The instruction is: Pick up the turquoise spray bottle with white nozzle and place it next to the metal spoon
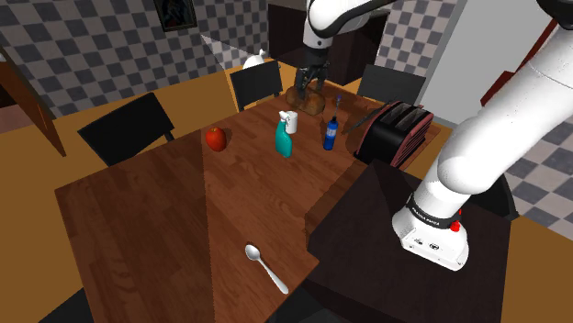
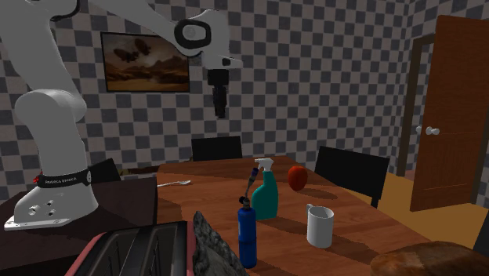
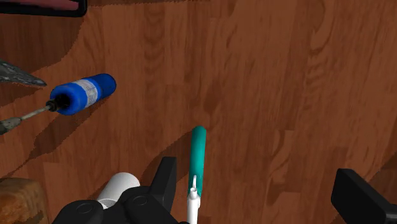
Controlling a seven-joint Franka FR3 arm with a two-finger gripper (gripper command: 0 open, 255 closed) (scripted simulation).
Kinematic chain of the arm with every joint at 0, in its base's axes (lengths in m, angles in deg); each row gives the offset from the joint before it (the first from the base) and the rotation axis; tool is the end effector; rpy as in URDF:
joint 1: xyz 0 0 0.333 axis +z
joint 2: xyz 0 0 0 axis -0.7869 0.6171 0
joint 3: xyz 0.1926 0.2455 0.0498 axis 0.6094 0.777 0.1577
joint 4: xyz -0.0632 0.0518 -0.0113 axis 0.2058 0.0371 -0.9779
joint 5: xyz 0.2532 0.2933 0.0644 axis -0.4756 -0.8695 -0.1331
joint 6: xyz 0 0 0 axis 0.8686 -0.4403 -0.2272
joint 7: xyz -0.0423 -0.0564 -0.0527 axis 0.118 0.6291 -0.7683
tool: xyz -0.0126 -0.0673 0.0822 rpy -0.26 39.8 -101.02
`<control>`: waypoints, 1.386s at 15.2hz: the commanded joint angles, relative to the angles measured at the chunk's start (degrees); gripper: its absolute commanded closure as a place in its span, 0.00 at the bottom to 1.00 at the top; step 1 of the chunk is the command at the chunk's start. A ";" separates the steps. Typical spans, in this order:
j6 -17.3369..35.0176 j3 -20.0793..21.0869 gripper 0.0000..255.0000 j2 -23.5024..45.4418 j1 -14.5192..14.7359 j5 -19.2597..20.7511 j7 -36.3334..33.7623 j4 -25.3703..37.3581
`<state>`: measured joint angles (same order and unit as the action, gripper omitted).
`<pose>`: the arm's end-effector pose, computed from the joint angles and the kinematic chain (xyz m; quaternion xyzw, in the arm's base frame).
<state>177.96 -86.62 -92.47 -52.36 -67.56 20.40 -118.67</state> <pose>0.4868 -0.0444 0.4561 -0.9989 0.0450 -0.0128 0.0089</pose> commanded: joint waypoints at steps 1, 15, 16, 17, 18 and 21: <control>2.42 -0.26 0.00 4.25 -0.11 0.02 0.43 1.76; 10.54 -1.17 0.00 35.05 -1.89 -1.05 3.22 23.79; 10.59 -1.17 0.00 37.13 -2.06 -1.11 3.35 25.78; 11.19 -1.14 0.00 37.56 -2.10 -1.16 3.38 25.62; 11.78 -1.11 0.00 38.00 -2.13 -1.21 3.41 25.46; 13.54 -1.03 0.00 39.38 -2.23 -1.36 3.50 25.08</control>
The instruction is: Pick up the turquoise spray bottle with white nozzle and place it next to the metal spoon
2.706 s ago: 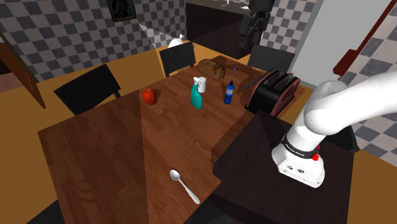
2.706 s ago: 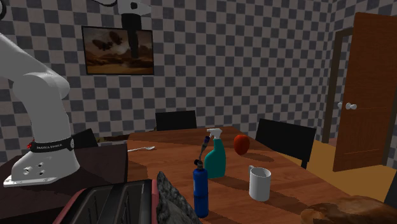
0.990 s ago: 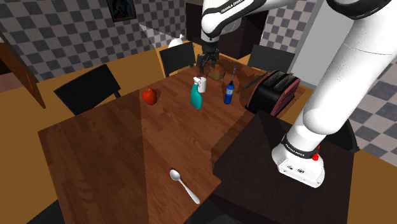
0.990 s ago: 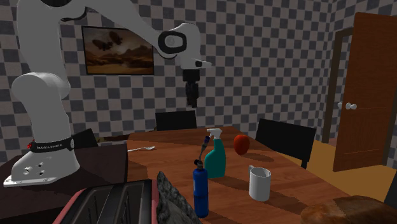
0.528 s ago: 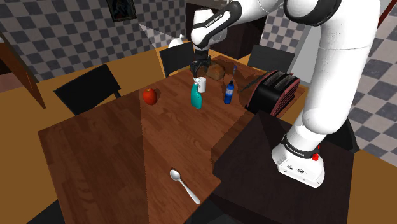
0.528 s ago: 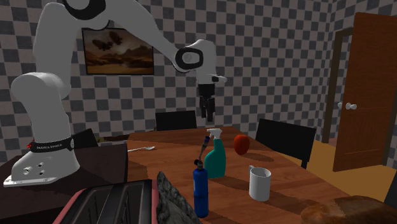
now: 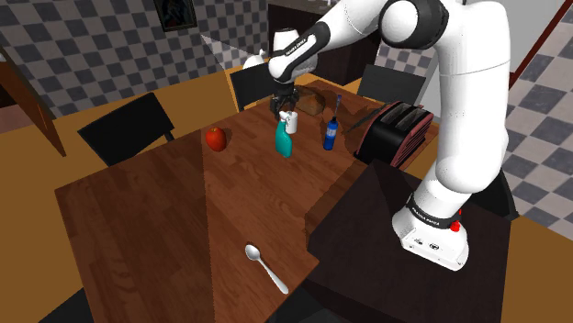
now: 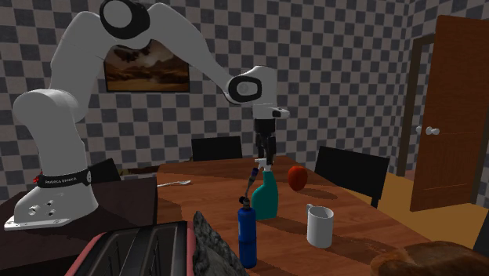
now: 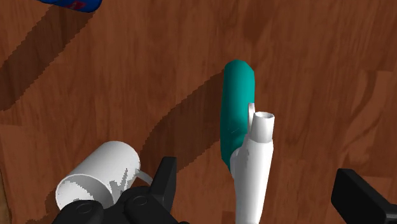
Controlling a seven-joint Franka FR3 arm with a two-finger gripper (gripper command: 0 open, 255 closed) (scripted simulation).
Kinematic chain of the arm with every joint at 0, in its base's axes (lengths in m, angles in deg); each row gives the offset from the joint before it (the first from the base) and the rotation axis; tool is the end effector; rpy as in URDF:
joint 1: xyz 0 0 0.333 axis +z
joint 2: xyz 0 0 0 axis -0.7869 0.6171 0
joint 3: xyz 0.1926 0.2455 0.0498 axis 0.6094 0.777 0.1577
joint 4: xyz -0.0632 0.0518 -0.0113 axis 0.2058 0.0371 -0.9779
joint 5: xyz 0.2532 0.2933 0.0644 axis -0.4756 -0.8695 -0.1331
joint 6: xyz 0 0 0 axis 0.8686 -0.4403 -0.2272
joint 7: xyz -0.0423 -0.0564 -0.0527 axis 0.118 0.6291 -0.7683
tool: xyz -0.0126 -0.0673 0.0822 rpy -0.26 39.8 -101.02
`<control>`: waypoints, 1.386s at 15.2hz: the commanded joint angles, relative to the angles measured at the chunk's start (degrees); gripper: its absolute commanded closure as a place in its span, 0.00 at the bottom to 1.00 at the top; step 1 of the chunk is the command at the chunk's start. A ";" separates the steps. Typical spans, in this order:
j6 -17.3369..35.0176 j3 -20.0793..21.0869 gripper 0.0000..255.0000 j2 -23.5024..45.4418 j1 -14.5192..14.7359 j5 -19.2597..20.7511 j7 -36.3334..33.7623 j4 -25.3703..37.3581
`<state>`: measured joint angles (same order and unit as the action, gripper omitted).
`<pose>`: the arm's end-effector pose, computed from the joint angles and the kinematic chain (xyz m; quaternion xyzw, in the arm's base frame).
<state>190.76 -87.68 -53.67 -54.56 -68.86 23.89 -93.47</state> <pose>0.6479 -0.0893 0.2868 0.9988 -0.0457 0.0057 0.0134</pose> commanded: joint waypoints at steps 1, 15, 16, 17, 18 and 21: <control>1.31 0.06 0.00 1.05 -0.06 -0.10 0.04 -0.23; 2.20 0.11 1.00 1.80 -0.11 -0.18 0.09 -0.37; 2.20 0.11 1.00 1.80 -0.11 -0.18 0.09 -0.37; 2.20 0.11 1.00 1.80 -0.11 -0.18 0.09 -0.37; 2.20 0.11 1.00 1.81 -0.11 -0.18 0.09 -0.36; 2.21 0.11 1.00 1.81 -0.11 -0.19 0.09 -0.37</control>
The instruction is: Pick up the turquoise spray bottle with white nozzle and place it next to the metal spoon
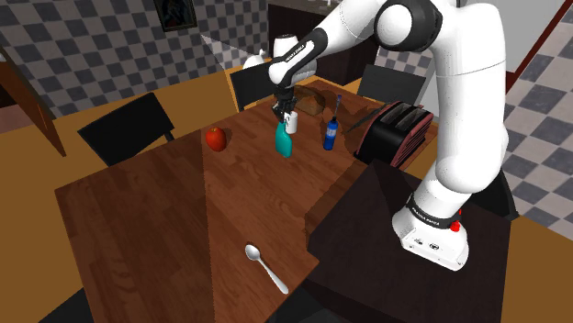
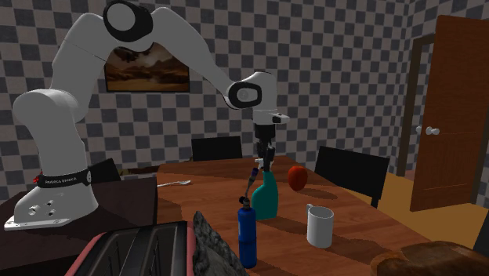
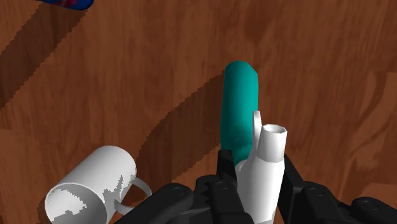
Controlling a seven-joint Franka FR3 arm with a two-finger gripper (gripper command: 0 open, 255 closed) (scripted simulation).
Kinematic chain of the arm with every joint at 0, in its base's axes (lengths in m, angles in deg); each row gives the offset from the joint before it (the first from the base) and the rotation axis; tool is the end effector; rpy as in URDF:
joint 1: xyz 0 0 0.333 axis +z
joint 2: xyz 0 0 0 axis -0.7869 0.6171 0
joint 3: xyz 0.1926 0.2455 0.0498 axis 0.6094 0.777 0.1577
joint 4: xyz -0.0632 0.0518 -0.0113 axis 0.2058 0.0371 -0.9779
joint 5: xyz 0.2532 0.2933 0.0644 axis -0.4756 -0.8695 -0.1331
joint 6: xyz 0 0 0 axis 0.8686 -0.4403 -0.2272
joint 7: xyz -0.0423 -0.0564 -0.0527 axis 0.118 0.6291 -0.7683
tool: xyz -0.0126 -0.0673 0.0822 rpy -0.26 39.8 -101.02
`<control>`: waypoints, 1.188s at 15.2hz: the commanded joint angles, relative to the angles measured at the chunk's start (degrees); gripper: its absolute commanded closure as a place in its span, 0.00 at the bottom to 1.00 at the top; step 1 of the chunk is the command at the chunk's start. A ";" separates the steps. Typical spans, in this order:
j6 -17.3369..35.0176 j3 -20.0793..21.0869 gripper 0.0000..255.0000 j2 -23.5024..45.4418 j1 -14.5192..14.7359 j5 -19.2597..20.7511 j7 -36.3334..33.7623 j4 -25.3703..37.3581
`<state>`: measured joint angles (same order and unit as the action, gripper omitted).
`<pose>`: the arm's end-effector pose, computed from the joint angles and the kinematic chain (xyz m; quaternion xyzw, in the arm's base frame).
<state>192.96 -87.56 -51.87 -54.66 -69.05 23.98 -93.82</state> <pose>0.6484 -0.0895 0.2671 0.9988 -0.0456 0.0061 0.0134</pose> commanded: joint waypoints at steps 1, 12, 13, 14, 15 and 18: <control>-0.56 -0.04 1.00 -0.47 0.01 0.05 -0.02 0.08; -7.19 -0.33 1.00 -5.13 0.23 0.55 -0.20 2.07; -7.82 -0.35 1.00 -5.50 0.25 0.59 -0.21 2.33; -8.45 -0.37 1.00 -5.86 0.26 0.63 -0.22 2.60; -9.08 -0.39 1.00 -6.21 0.27 0.67 -0.24 2.88; -11.01 -0.45 1.00 -7.21 0.31 0.78 -0.27 3.82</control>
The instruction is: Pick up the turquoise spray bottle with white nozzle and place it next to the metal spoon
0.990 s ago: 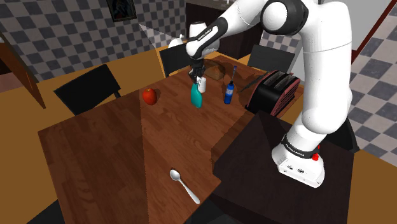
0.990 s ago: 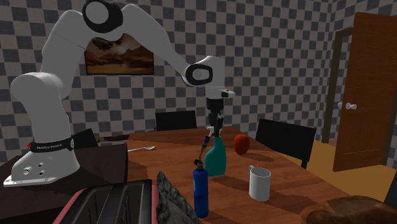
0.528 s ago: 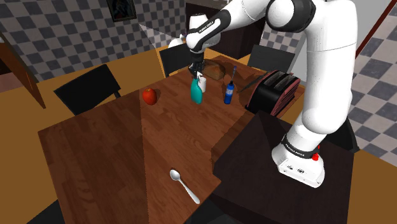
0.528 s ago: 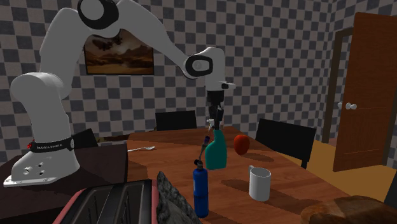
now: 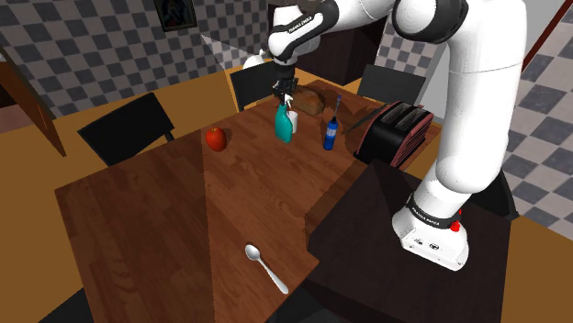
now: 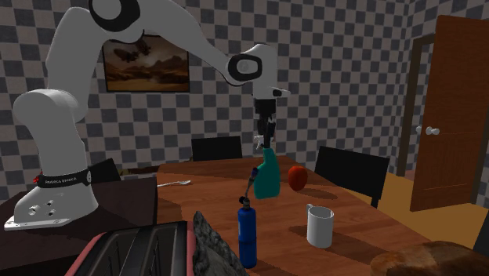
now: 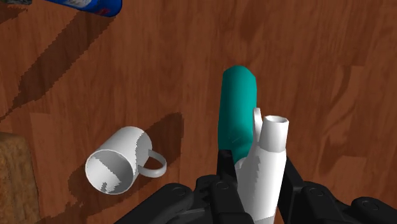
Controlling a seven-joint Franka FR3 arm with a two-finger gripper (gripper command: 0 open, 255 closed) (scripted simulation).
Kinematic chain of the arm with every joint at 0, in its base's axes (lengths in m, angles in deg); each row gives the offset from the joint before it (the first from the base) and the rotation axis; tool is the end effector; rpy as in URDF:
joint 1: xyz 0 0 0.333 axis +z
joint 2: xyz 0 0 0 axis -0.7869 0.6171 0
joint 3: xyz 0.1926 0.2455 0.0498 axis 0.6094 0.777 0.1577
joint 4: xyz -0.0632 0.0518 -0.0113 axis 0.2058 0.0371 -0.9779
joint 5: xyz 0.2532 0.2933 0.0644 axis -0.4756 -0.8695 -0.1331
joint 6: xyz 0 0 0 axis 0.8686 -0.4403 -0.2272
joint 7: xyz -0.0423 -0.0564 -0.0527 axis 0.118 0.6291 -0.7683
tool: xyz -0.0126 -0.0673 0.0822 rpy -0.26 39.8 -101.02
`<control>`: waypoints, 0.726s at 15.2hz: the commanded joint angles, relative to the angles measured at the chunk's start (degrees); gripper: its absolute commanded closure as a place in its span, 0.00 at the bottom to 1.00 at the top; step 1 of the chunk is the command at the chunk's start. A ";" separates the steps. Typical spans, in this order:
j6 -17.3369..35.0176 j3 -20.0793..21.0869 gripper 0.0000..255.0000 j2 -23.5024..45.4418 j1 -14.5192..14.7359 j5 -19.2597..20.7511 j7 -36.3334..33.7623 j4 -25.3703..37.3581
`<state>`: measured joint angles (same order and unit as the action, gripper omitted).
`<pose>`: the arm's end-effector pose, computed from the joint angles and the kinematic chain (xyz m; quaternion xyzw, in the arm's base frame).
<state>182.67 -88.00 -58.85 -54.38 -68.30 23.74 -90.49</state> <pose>0.6477 -0.0900 0.3565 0.9988 -0.0458 0.0061 0.0135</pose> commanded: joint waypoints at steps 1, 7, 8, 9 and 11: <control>-1.37 -0.02 1.00 -0.54 0.03 0.06 -0.04 0.83; -5.36 -0.11 1.00 -2.20 0.08 0.25 -0.09 3.15; -6.04 -0.12 1.00 -2.44 0.09 0.27 -0.09 3.59; -6.72 -0.13 1.00 -2.67 0.10 0.30 -0.10 4.04; -8.09 -0.15 1.00 -3.10 0.10 0.35 -0.10 4.99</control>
<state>175.53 -88.14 -61.92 -54.24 -67.95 23.59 -86.40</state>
